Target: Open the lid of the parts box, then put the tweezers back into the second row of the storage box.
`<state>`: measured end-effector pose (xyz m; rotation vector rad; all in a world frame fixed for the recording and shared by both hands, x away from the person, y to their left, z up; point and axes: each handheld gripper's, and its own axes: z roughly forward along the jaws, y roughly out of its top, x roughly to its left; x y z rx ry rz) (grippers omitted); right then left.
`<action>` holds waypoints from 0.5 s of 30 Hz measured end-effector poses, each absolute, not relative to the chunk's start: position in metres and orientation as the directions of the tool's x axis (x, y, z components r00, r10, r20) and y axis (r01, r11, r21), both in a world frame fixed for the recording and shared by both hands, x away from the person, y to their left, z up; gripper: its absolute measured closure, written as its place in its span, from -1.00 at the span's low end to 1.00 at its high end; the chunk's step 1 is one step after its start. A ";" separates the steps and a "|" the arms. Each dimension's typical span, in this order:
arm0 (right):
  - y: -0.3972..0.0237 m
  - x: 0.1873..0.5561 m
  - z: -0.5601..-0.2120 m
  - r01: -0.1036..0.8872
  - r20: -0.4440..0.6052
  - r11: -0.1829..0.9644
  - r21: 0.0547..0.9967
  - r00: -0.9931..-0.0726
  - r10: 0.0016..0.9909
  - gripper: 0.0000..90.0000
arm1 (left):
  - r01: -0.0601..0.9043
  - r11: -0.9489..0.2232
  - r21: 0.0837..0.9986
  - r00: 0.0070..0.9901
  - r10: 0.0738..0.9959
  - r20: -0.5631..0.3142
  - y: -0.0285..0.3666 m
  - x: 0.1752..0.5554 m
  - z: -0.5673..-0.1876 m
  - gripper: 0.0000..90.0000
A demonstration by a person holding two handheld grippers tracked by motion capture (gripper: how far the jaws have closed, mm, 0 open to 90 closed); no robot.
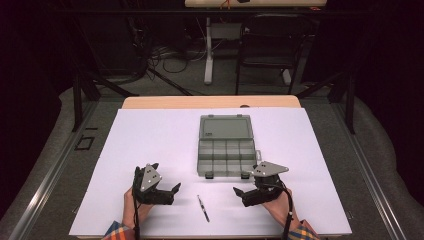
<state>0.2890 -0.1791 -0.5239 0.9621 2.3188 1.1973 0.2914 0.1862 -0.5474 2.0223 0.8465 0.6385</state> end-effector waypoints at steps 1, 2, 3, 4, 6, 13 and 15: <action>-0.179 0.289 -0.524 0.406 -0.006 0.407 0.818 -0.702 0.712 -1.00 | 0.331 -0.425 0.842 0.643 0.755 0.128 0.186 0.292 -0.547 -1.00; -0.179 0.289 -0.524 0.407 -0.006 0.406 0.818 -0.700 0.714 -1.00 | 0.333 -0.424 0.842 0.641 0.757 0.127 0.187 0.292 -0.547 -1.00; -0.178 0.289 -0.524 0.410 -0.003 0.406 0.817 -0.701 0.713 -1.00 | 0.336 -0.421 0.843 0.640 0.758 0.124 0.187 0.292 -0.548 -1.00; -0.178 0.289 -0.524 0.413 0.000 0.406 0.815 -0.702 0.713 -1.00 | 0.337 -0.423 0.841 0.641 0.758 0.124 0.187 0.292 -0.548 -1.00; -0.177 0.289 -0.525 0.415 0.004 0.407 0.814 -0.704 0.711 -1.00 | 0.338 -0.421 0.842 0.641 0.758 0.121 0.187 0.292 -0.548 -1.00; -0.174 0.289 -0.525 0.433 0.023 0.409 0.803 -0.709 0.705 -1.00 | 0.335 -0.429 0.839 0.646 0.753 0.127 0.188 0.293 -0.548 -1.00; -0.172 0.288 -0.524 0.436 0.025 0.413 0.800 -0.712 0.702 -1.00 | 0.337 -0.428 0.838 0.646 0.753 0.125 0.189 0.293 -0.548 -1.00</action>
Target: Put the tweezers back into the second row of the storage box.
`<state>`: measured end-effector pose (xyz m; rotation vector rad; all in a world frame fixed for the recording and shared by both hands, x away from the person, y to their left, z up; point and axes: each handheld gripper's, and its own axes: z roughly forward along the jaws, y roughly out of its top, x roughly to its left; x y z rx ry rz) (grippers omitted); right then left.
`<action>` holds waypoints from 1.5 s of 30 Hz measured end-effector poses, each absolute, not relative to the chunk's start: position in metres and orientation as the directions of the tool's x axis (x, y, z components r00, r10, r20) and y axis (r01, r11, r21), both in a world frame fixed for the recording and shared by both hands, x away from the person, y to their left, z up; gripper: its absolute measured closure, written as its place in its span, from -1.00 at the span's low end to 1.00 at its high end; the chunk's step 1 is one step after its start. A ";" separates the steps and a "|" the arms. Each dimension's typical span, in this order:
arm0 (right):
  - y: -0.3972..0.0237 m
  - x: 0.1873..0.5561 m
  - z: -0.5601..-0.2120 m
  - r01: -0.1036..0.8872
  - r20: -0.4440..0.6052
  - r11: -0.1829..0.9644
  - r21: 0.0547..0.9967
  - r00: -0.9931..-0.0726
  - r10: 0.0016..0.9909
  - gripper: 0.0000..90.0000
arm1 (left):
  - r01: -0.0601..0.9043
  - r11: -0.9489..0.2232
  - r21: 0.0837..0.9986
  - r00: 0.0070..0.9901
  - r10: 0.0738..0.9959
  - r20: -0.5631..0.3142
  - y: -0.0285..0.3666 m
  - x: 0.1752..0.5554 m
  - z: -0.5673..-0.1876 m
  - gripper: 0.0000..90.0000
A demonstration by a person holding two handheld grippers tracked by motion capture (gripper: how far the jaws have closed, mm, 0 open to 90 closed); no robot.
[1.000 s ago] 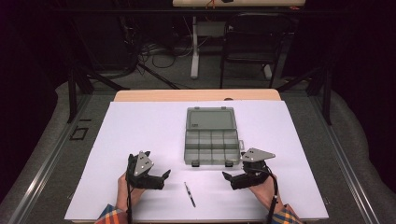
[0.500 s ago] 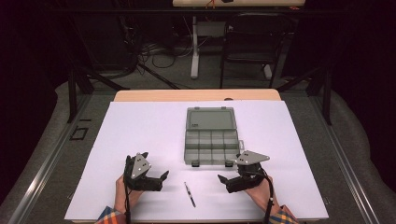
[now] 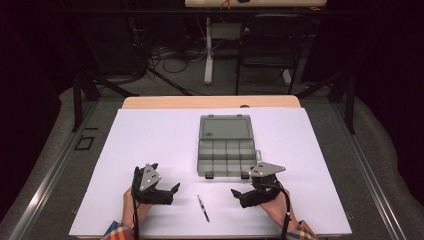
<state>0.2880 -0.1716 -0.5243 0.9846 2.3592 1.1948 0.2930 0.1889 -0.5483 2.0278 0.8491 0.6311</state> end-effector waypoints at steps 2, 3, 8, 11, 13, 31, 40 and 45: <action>-0.168 0.287 -0.524 0.434 0.027 0.418 0.798 -0.719 0.695 -1.00 | 0.339 -0.424 0.840 0.642 0.757 0.123 0.190 0.294 -0.549 -1.00; -0.166 0.286 -0.524 0.433 0.026 0.422 0.797 -0.722 0.691 -1.00 | 0.340 -0.425 0.839 0.643 0.756 0.122 0.190 0.294 -0.549 -1.00; -0.158 0.283 -0.523 0.430 0.025 0.434 0.791 -0.732 0.681 -1.00 | 0.340 -0.423 0.840 0.641 0.758 0.122 0.190 0.295 -0.549 -1.00; -0.154 0.281 -0.522 0.433 0.028 0.438 0.788 -0.736 0.677 -1.00 | 0.341 -0.423 0.840 0.642 0.757 0.121 0.190 0.295 -0.549 -1.00; -0.151 0.281 -0.522 0.431 0.029 0.440 0.788 -0.739 0.673 -1.00 | 0.341 -0.424 0.839 0.643 0.756 0.121 0.191 0.296 -0.550 -1.00; -0.110 0.271 -0.528 0.433 0.055 0.477 0.765 -0.781 0.622 -1.00 | 0.329 -0.430 0.841 0.657 0.743 0.123 0.188 0.298 -0.551 -1.00; -0.088 0.270 -0.530 0.425 0.050 0.505 0.751 -0.800 0.598 -1.00 | 0.336 -0.427 0.840 0.646 0.753 0.124 0.192 0.293 -0.551 -1.00; -0.079 0.269 -0.531 0.419 0.042 0.512 0.750 -0.803 0.595 -1.00 | 0.337 -0.426 0.840 0.641 0.757 0.127 0.195 0.293 -0.551 -1.00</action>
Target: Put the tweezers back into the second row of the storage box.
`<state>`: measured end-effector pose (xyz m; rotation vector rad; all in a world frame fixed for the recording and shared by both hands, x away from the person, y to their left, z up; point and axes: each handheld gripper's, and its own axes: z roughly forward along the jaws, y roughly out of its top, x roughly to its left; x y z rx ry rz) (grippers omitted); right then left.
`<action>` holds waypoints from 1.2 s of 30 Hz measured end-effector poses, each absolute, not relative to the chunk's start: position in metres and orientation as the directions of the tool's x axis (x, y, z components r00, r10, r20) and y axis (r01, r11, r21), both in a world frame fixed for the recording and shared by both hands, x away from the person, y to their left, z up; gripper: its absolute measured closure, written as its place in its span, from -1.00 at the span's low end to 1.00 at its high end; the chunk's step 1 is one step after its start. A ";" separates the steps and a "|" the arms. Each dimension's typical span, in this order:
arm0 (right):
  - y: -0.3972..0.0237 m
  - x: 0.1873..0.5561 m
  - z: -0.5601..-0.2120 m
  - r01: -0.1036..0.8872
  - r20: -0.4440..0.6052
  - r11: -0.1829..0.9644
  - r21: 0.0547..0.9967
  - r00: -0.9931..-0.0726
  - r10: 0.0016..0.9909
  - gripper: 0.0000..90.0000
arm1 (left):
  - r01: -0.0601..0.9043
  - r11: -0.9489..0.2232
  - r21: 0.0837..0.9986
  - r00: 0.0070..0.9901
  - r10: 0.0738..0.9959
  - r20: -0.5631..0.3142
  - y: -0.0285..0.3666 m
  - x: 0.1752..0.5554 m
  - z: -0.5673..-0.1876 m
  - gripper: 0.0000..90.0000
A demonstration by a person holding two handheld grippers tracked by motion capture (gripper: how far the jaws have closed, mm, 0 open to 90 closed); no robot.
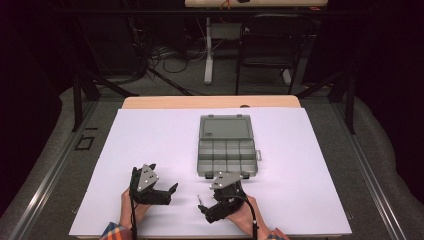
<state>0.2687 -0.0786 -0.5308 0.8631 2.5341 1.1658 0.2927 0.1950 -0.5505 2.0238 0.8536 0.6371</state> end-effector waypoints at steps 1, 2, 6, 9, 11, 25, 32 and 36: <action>-0.077 0.269 -0.532 0.419 0.041 0.515 0.748 -0.804 0.593 -1.00 | 0.337 -0.424 0.841 0.640 0.758 0.126 0.195 0.293 -0.550 -1.00; -0.076 0.269 -0.532 0.421 0.040 0.520 0.744 -0.804 0.593 -1.00 | 0.336 -0.425 0.841 0.641 0.757 0.127 0.195 0.293 -0.550 -1.00; -0.072 0.268 -0.535 0.431 0.034 0.523 0.735 -0.794 0.607 -0.93 | 0.334 -0.428 0.840 0.646 0.753 0.126 0.193 0.295 -0.550 -1.00; -0.071 0.267 -0.536 0.433 0.033 0.523 0.734 -0.792 0.610 -0.86 | 0.331 -0.428 0.841 0.649 0.750 0.126 0.191 0.297 -0.550 -1.00; -0.070 0.266 -0.537 0.436 0.034 0.522 0.733 -0.790 0.612 -0.80 | 0.331 -0.430 0.840 0.653 0.747 0.125 0.190 0.298 -0.550 -1.00; -0.053 0.260 -0.546 0.452 0.022 0.551 0.701 -0.787 0.617 -0.03 | 0.333 -0.430 0.839 0.655 0.745 0.121 0.189 0.299 -0.551 -1.00; -0.051 0.260 -0.549 0.464 0.035 0.555 0.691 -0.788 0.615 0.31 | 0.330 -0.433 0.839 0.655 0.745 0.127 0.190 0.299 -0.551 -1.00; -0.049 0.259 -0.552 0.466 0.039 0.561 0.684 -0.791 0.610 0.47 | 0.328 -0.437 0.837 0.657 0.743 0.131 0.189 0.299 -0.551 -1.00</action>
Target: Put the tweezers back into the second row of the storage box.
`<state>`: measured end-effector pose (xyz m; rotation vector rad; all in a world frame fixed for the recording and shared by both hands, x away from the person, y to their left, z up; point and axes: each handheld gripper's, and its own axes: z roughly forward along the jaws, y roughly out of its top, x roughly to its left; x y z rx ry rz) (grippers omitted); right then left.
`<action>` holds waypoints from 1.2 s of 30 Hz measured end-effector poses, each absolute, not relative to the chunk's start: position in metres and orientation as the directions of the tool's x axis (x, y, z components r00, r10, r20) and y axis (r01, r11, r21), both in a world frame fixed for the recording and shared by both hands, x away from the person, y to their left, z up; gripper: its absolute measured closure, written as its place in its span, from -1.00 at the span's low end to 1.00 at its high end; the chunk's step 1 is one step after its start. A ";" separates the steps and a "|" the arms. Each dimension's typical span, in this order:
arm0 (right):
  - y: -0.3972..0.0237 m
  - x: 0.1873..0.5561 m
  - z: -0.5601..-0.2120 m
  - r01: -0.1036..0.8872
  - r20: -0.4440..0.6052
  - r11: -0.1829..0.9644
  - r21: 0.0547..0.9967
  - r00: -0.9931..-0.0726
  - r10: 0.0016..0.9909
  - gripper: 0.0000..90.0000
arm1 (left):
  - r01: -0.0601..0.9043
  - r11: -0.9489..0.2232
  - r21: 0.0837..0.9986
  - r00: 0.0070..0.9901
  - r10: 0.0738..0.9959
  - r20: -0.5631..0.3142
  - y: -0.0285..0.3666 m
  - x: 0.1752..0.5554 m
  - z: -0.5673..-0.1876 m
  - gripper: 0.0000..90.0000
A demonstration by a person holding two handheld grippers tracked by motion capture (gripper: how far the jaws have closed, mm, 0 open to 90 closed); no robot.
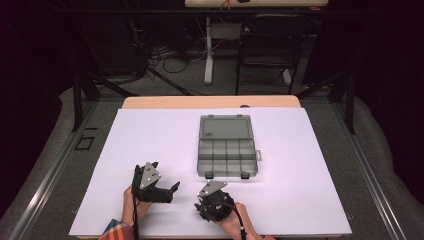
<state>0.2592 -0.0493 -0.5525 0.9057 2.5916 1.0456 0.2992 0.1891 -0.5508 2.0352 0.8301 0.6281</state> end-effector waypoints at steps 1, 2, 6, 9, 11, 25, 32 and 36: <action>-0.049 0.259 -0.553 0.468 0.039 0.565 0.680 -0.792 0.609 0.50 | 0.326 -0.436 0.839 0.656 0.743 0.131 0.189 0.299 -0.551 -1.00; -0.048 0.260 -0.554 0.471 0.041 0.567 0.676 -0.792 0.609 0.53 | 0.324 -0.437 0.839 0.657 0.742 0.133 0.189 0.299 -0.551 -1.00; -0.048 0.260 -0.555 0.471 0.034 0.570 0.673 -0.790 0.612 0.65 | 0.327 -0.441 0.836 0.658 0.741 0.133 0.189 0.300 -0.551 -1.00; -0.048 0.261 -0.555 0.475 0.034 0.571 0.670 -0.787 0.616 0.70 | 0.327 -0.440 0.836 0.658 0.741 0.132 0.189 0.299 -0.552 -1.00; -0.049 0.262 -0.555 0.472 0.032 0.573 0.671 -0.789 0.613 0.75 | 0.330 -0.440 0.835 0.658 0.741 0.131 0.189 0.299 -0.552 -1.00; -0.054 0.268 -0.553 0.488 0.081 0.554 0.675 -0.795 0.602 0.87 | 0.317 -0.444 0.838 0.662 0.736 0.140 0.187 0.298 -0.551 -1.00; -0.055 0.267 -0.549 0.464 0.073 0.560 0.686 -0.810 0.581 0.88 | 0.318 -0.436 0.842 0.660 0.739 0.134 0.188 0.298 -0.551 -1.00; -0.057 0.267 -0.547 0.446 0.053 0.573 0.687 -0.818 0.573 0.88 | 0.314 -0.442 0.840 0.662 0.736 0.140 0.187 0.298 -0.550 -1.00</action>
